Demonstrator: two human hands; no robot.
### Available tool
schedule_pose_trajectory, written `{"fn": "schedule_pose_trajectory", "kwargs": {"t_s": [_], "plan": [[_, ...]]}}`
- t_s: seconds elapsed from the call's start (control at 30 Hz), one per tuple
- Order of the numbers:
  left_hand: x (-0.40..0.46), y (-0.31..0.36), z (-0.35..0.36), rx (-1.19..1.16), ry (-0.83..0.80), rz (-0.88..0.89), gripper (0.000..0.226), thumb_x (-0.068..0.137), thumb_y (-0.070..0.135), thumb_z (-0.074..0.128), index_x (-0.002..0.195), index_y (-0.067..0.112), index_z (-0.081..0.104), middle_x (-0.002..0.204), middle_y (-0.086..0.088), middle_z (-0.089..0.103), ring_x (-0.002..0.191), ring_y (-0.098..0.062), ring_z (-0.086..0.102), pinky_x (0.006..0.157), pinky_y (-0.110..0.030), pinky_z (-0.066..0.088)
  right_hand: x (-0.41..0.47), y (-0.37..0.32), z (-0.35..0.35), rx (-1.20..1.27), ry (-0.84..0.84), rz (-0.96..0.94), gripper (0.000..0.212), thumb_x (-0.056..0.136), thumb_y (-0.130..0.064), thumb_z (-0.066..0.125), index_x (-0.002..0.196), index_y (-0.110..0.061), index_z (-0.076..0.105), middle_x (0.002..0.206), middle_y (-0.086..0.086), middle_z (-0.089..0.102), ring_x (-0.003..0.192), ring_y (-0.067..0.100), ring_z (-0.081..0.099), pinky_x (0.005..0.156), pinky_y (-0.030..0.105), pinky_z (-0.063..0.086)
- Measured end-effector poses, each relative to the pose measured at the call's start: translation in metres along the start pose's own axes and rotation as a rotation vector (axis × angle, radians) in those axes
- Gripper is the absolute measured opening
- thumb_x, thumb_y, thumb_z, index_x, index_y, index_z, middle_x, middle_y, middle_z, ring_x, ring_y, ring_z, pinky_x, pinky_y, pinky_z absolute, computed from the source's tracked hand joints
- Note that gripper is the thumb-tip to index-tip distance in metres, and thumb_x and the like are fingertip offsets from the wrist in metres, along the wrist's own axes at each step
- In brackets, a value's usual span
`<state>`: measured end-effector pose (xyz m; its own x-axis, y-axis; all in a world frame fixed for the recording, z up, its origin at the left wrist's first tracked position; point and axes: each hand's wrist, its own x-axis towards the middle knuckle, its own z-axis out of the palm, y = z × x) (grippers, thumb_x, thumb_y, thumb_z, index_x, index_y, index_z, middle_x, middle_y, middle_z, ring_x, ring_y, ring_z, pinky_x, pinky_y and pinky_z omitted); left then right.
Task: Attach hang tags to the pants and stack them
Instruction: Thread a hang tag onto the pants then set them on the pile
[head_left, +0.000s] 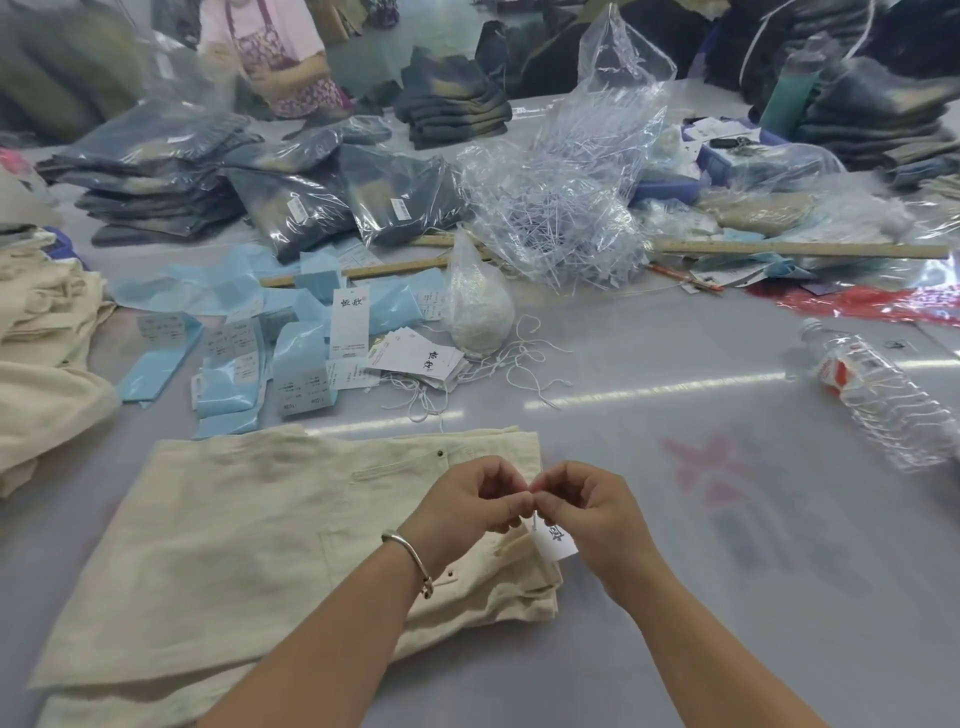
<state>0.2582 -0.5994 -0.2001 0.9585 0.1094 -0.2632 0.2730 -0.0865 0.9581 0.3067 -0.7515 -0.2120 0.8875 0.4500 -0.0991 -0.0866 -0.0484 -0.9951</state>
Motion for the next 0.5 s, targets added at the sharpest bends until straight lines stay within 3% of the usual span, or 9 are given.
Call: {"fn": "schedule_pose_trajectory", "kwargs": {"t_s": [0.1,0.2,0.27,0.37,0.43,0.5], "plan": [[-0.002,-0.008,-0.002,0.107,0.002,-0.045,0.014,0.086,0.001,0.069,0.081,0.010,0.059,0.071,0.001,0.063,0.059,-0.006,0.054,0.058,-0.016,0.044,-0.002,0.002,0.003,-0.159,-0.039,0.035,0.013,0.082,0.011,0.064,0.077,-0.001,0.068,0.063,0.001,0.064,0.058,0.008,0.056,0.058,0.017,0.045],[-0.002,-0.016,-0.018,0.449,0.112,-0.036,0.015,0.080,0.019,0.077,0.083,0.021,0.062,0.082,0.012,0.063,0.060,0.002,0.051,0.058,-0.010,0.040,0.009,0.000,0.001,-0.670,-0.107,0.032,0.014,0.083,-0.001,0.064,0.079,-0.014,0.068,0.076,-0.006,0.064,0.073,0.009,0.058,0.065,0.015,0.042],[-0.009,-0.020,-0.042,0.462,0.265,-0.038,0.013,0.081,0.023,0.076,0.081,0.022,0.063,0.083,0.012,0.064,0.061,0.002,0.053,0.059,-0.012,0.041,0.022,-0.007,0.002,-0.972,-0.070,-0.014,0.017,0.087,-0.010,0.059,0.097,-0.021,0.067,0.097,-0.007,0.060,0.096,0.013,0.053,0.077,0.022,0.041],[-0.034,-0.040,-0.096,0.436,0.613,-0.132,0.009,0.082,0.021,0.072,0.077,0.021,0.064,0.082,0.004,0.065,0.077,-0.011,0.060,0.069,-0.027,0.047,0.044,-0.016,0.016,-1.043,-0.024,-0.127,0.031,0.088,-0.019,0.060,0.118,-0.025,0.060,0.120,-0.009,0.056,0.116,0.015,0.046,0.091,0.030,0.041],[-0.061,-0.063,-0.139,0.581,0.804,-0.268,0.007,0.083,0.017,0.069,0.079,0.022,0.066,0.093,-0.003,0.063,0.095,-0.024,0.058,0.080,-0.032,0.045,0.061,-0.013,0.036,-1.071,-0.083,-0.227,0.041,0.088,-0.025,0.062,0.128,-0.023,0.054,0.130,-0.008,0.054,0.123,0.017,0.044,0.096,0.031,0.038],[-0.089,-0.087,-0.177,0.702,0.884,-0.479,0.012,0.084,0.014,0.060,0.087,0.022,0.069,0.107,-0.010,0.063,0.107,-0.033,0.053,0.091,-0.036,0.045,0.078,-0.003,0.061,-1.149,-0.214,-0.256,0.059,0.087,-0.036,0.065,0.139,-0.020,0.043,0.141,-0.004,0.046,0.132,0.018,0.037,0.103,0.032,0.034]]}}
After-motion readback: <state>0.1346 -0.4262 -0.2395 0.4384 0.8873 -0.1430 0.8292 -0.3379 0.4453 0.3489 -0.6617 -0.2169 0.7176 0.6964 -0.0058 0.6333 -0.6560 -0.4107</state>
